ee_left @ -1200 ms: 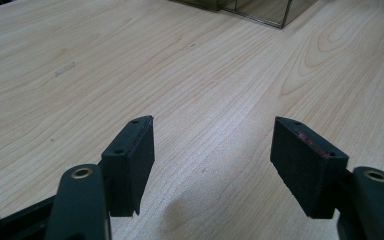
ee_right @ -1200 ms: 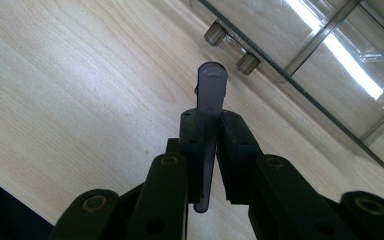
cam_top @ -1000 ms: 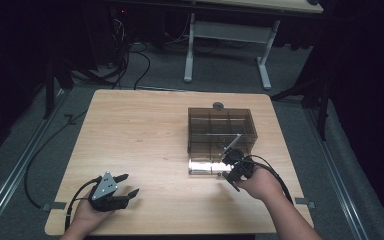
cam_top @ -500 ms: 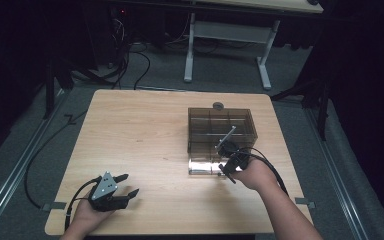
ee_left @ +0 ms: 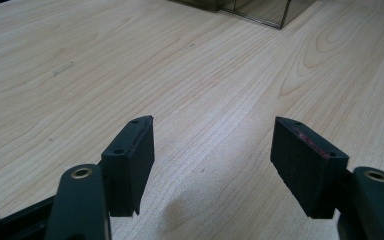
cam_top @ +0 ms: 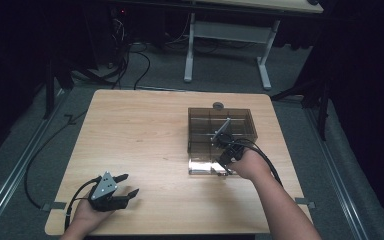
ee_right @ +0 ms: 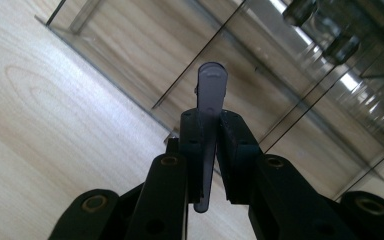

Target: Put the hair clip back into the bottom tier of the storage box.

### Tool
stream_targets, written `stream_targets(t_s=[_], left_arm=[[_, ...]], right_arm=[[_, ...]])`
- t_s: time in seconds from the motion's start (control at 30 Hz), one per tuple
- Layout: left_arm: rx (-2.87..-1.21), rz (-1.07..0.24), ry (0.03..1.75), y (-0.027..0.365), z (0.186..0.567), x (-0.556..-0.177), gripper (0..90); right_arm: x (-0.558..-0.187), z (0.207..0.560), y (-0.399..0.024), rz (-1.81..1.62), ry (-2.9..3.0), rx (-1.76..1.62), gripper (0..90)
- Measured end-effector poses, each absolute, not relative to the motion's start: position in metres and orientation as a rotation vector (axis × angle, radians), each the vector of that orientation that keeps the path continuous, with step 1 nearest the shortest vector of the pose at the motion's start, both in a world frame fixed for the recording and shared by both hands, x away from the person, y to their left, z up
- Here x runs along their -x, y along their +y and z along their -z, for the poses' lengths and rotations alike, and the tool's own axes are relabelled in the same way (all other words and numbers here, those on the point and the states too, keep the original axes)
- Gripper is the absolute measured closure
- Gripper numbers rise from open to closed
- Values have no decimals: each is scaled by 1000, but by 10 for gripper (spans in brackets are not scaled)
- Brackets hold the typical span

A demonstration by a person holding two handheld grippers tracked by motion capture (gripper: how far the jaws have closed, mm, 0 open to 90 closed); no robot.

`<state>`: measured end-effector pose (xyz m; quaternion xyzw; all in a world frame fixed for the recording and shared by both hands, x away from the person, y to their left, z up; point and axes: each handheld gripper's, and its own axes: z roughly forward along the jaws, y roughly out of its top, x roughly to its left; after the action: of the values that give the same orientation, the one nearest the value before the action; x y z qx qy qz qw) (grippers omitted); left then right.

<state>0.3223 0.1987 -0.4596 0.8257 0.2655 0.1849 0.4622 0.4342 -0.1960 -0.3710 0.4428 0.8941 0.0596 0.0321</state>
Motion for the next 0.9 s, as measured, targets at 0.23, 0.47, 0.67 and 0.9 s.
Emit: stream_targets(t_s=[0.23, 0.47, 0.67, 0.9], left_arm=[[-2032, -454, 652, 199, 460, -322, 343], [-2028, -455, 654, 199, 460, -322, 343], [-2030, -453, 654, 199, 460, -322, 343], [-2033, -452, 652, 199, 460, -322, 343]], right_arm=[[-446, 373, -195, -169, 2756, -1342, 817], [-454, 379, -196, -181, 2750, -1350, 817], [-456, 382, -197, -175, 2737, -1357, 817], [-456, 387, -200, -185, 2747, -1346, 817]])
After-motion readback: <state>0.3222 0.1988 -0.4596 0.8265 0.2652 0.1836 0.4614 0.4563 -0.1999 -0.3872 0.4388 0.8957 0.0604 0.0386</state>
